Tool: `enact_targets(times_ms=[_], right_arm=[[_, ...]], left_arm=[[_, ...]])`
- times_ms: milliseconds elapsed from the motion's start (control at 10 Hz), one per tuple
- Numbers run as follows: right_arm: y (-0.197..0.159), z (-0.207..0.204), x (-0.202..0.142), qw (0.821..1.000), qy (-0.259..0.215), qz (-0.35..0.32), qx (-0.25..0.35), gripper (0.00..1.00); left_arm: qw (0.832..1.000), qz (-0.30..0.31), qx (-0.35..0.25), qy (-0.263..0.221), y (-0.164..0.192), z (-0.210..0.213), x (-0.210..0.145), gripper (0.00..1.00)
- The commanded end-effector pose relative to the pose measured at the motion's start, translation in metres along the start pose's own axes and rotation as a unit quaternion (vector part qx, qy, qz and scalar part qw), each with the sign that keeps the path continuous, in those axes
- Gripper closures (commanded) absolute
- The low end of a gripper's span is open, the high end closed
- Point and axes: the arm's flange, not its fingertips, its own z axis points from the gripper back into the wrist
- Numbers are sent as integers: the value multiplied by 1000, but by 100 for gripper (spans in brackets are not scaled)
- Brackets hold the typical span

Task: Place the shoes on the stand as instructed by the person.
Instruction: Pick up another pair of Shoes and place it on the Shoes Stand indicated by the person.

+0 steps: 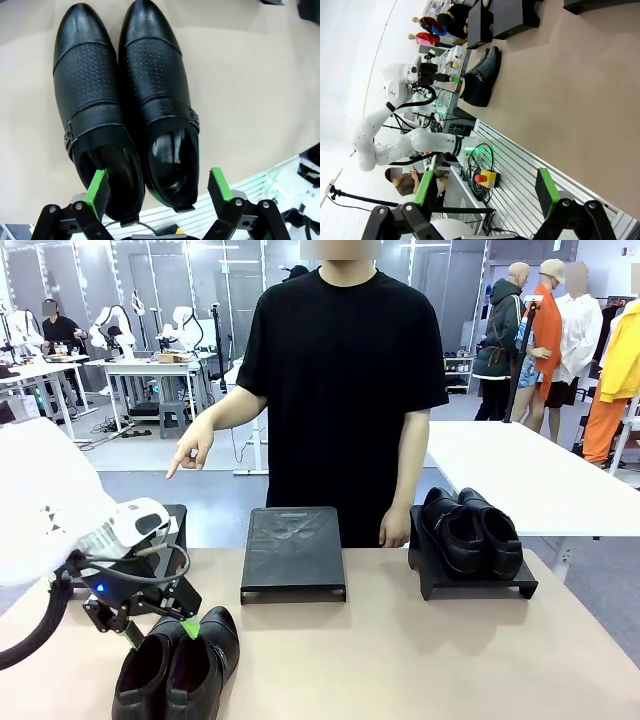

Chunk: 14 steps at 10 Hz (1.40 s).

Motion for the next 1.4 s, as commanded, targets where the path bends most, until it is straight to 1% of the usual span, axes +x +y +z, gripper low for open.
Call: enact_targets(times_ms=[0,200,400,600,700,800,900,1000,1200,1300], right_arm=[[4,0,0,1000,-6,1,3,0],[4,0,0,1000,-6,1,3,0],[4,0,0,1000,-6,1,3,0],[4,0,0,1000,-6,1,3,0],[4,0,0,1000,-6,1,3,0],[4,0,0,1000,-6,1,3,0],[4,0,0,1000,-6,1,3,0],[4,0,0,1000,-6,1,3,0],[4,0,0,1000,-6,1,3,0],[4,0,0,1000,-6,1,3,0]], left_arm=[[999,22,31,-2,16,-28,-30,0],[999,28,46,2,24,-45,-36,0],[998,37,45,-1,32,-58,-37,0],[998,35,45,11,37,-70,-39,0],[998,28,48,23,37,-75,-41,23],[998,14,42,44,37,-78,-44,50],[998,8,38,55,34,-81,-44,82],[998,6,42,56,33,-81,-46,100],[997,-1,56,56,31,-84,-48,100],[997,-3,57,56,30,-83,-49,97]])
